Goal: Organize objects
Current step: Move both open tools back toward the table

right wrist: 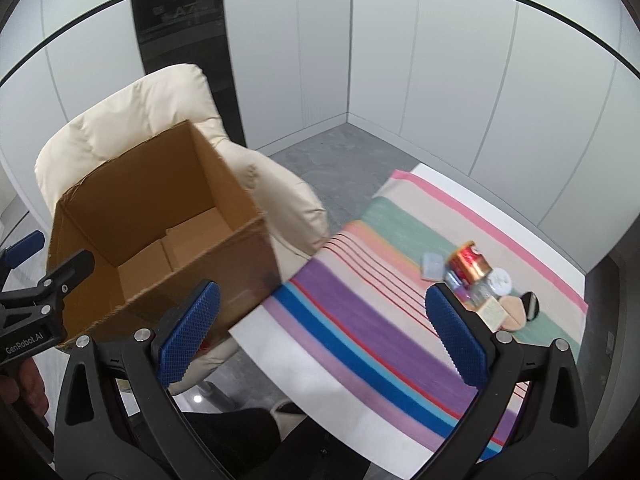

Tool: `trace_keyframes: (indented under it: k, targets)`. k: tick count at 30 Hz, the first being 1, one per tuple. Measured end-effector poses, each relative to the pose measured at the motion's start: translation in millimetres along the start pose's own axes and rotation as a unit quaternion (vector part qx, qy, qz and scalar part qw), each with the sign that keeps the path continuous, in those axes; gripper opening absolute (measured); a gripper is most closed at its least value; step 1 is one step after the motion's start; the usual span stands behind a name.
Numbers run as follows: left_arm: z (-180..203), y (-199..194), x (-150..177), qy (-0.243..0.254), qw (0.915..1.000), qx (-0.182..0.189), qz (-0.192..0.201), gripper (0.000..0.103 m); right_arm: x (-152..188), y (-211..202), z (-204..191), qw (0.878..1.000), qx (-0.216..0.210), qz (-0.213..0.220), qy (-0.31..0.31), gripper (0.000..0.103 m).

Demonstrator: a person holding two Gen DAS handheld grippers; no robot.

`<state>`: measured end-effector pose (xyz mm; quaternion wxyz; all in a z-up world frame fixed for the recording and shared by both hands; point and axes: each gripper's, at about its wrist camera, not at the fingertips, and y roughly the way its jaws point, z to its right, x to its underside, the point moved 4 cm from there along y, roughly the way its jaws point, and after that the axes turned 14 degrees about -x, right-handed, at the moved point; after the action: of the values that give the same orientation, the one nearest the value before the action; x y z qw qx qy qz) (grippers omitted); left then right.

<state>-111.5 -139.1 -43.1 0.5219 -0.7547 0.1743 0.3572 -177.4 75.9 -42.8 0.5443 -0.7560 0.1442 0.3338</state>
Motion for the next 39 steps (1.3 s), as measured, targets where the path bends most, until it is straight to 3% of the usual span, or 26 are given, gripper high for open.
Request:
trace_keyframes:
  k: [39]
  targets:
    - [172.3,-34.9,3.0,0.107,0.9896,0.096,0.003,0.103,57.6,-81.7,140.9,0.991,0.085,0.015,0.099,0.103]
